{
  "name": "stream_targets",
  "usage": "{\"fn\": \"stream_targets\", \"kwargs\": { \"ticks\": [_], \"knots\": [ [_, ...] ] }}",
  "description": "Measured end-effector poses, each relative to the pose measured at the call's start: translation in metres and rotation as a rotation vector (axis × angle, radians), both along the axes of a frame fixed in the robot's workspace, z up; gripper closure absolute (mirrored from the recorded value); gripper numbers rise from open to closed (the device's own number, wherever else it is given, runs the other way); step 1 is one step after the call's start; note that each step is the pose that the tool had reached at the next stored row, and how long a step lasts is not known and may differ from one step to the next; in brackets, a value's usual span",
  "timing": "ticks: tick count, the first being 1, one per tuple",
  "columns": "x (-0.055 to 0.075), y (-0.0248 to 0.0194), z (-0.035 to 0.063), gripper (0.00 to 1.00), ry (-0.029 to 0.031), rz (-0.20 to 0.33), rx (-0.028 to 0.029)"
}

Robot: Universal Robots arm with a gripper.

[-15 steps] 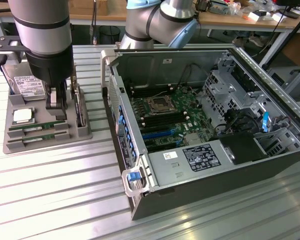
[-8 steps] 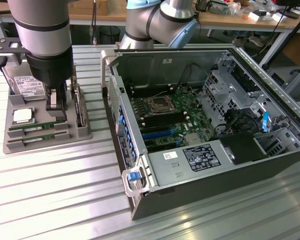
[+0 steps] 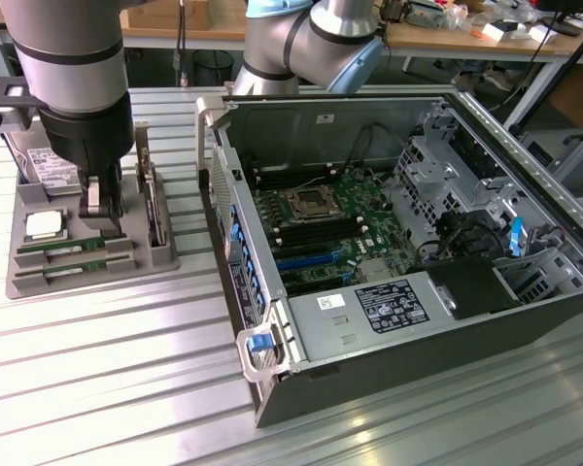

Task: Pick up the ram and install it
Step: 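Pick up the ram and move it above insertion slot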

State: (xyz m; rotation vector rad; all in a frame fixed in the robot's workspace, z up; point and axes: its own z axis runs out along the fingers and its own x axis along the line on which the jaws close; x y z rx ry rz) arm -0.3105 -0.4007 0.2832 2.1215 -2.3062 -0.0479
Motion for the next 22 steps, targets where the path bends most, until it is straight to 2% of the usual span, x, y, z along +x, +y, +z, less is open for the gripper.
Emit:
{"fn": "stream_targets", "kwargs": {
  "ticks": [6,22],
  "knots": [
    [-0.006,-0.0005,-0.0018,0.64,0.0001,0.001,0.0],
    [-0.018,-0.0053,-0.0067,0.64,0.0,0.003,0.0]
  ]
}}
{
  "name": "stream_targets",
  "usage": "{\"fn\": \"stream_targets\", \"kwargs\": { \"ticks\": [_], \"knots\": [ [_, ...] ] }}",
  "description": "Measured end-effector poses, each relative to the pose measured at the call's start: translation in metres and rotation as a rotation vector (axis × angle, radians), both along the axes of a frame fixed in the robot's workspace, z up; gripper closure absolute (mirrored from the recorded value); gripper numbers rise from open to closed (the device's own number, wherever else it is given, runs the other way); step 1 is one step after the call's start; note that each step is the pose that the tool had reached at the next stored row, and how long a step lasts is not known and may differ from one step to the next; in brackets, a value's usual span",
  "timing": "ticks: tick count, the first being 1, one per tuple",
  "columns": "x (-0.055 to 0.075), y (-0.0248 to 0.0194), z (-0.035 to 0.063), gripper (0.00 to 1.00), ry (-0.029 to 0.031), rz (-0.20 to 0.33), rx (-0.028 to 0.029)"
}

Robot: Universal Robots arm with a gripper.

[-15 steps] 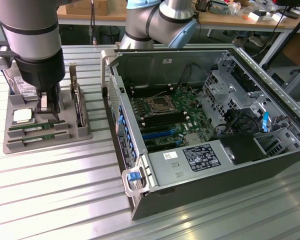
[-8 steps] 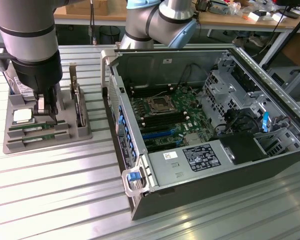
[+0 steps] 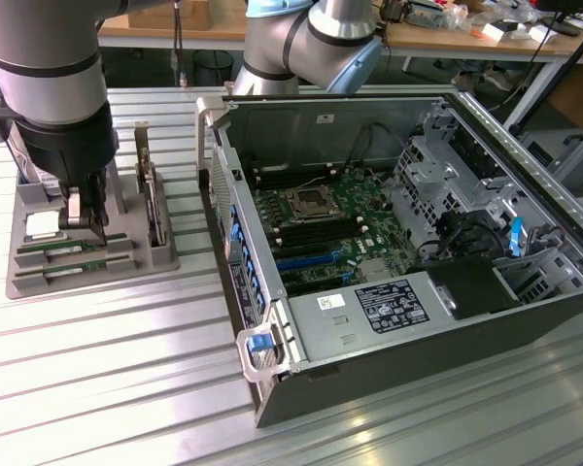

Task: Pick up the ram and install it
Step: 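Pick up the ram and move it above insertion slot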

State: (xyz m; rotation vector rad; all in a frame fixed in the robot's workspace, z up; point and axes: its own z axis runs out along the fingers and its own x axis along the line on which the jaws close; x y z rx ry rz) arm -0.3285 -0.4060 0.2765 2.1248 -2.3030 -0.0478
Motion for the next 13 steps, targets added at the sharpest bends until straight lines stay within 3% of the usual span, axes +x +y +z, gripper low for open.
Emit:
{"fn": "stream_targets", "kwargs": {
  "ticks": [13],
  "knots": [
    [-0.0029,-0.002,-0.0069,0.64,0.0,0.0,0.0]
  ]
}}
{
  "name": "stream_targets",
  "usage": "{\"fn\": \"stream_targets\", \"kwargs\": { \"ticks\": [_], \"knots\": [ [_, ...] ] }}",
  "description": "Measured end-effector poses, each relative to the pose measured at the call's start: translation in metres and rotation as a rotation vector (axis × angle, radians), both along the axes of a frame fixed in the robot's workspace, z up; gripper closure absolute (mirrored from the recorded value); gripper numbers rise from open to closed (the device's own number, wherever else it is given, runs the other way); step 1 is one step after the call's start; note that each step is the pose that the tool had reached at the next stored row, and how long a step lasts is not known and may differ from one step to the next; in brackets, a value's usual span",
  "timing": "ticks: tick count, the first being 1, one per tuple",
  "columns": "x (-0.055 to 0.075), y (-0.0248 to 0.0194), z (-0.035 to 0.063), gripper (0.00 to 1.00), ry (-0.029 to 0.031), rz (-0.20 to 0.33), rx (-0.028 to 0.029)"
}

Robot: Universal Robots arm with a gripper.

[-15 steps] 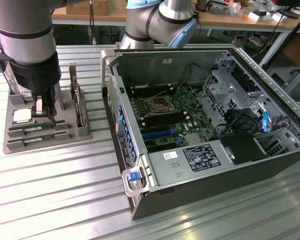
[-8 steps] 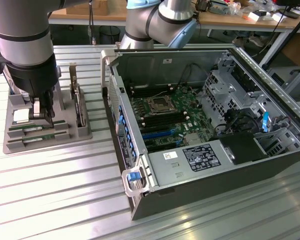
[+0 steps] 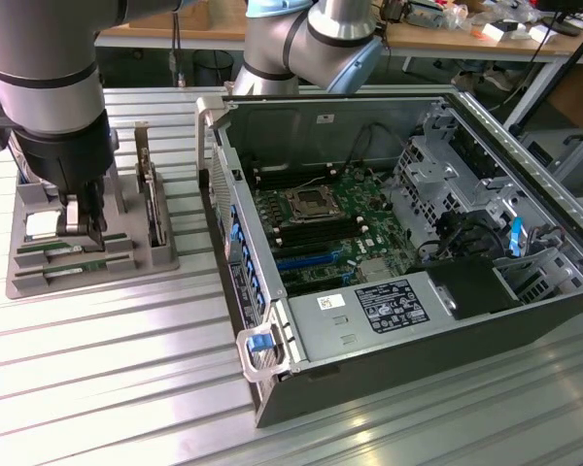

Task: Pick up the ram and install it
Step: 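Pick up the ram and move it above insertion slot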

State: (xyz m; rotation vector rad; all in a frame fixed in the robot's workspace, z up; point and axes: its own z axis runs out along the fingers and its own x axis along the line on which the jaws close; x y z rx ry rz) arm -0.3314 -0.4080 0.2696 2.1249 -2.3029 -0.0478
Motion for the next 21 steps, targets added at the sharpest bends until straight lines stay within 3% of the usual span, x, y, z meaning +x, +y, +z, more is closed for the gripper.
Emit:
{"fn": "stream_targets", "kwargs": {
  "ticks": [21],
  "knots": [
    [0.0,-0.0001,-0.0112,0.64,0.0,0.0,0.0]
  ]
}}
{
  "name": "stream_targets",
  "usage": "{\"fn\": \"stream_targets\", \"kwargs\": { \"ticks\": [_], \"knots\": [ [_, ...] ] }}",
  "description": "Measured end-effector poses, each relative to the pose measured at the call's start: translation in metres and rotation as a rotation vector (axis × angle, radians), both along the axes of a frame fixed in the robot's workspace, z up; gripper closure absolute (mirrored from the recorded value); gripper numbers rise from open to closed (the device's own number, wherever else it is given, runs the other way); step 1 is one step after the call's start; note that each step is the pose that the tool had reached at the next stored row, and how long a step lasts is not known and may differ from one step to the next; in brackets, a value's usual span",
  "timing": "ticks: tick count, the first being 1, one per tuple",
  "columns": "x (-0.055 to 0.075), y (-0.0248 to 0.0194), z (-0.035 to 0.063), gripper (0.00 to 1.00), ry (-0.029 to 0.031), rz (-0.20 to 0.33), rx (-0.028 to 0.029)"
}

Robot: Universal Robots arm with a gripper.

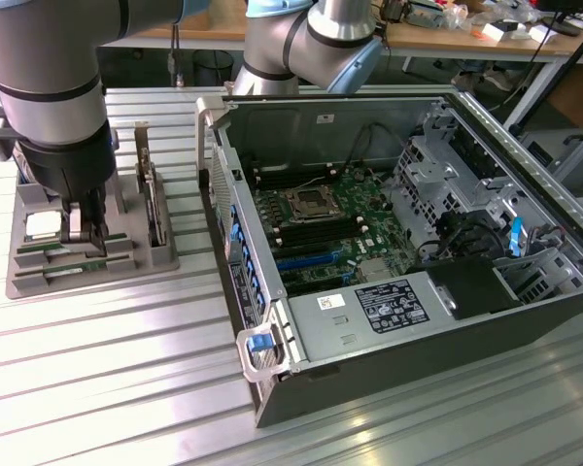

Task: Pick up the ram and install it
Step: 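Pick up the ram and move it above insertion slot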

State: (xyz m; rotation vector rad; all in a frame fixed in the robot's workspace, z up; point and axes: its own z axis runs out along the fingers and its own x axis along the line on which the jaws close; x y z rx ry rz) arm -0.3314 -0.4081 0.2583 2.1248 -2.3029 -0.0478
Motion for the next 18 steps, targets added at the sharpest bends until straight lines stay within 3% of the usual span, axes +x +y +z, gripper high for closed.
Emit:
{"fn": "stream_targets", "kwargs": {
  "ticks": [18],
  "knots": [
    [0.0,-0.0003,-0.01,0.64,0.0,0.0,0.0001]
  ]
}}
